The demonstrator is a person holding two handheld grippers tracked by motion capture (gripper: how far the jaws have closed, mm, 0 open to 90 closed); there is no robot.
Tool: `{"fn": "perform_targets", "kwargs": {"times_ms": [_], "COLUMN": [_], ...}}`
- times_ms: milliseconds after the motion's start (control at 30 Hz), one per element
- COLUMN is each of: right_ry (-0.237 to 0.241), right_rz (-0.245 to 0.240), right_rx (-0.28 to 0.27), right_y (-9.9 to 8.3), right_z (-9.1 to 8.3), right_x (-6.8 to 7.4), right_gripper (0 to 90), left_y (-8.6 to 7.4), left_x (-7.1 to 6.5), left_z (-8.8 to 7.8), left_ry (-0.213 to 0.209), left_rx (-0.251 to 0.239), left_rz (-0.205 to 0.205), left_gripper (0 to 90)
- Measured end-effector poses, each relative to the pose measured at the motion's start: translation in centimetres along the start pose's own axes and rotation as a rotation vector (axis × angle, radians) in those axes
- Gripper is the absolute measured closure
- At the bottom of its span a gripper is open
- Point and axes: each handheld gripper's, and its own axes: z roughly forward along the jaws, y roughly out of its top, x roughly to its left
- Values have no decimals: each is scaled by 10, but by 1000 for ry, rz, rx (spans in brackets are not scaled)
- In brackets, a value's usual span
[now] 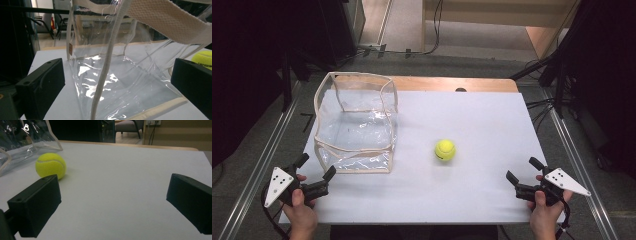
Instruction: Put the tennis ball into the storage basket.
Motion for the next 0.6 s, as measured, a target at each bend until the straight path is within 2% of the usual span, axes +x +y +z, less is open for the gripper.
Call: {"fn": "perform_targets", "kwargs": {"times_ms": [367, 433, 600], "right_ry": [22, 45, 66], "right_rz": [-1, 9, -11], "right_rx": [22, 23, 34], "right_y": [6, 10, 20], "right_z": [1, 2, 4], "right_x": [0, 1, 4], "right_gripper": [0, 0, 0], "left_y": [-1, -1, -1], "left_x": [0, 0, -1], "left_z": [0, 0, 1], "left_ry": [-3, -2, 1], "left_rx": [-1, 0, 5], "left_rz": [-5, -3, 1], "left_gripper": [0, 0, 0]}}
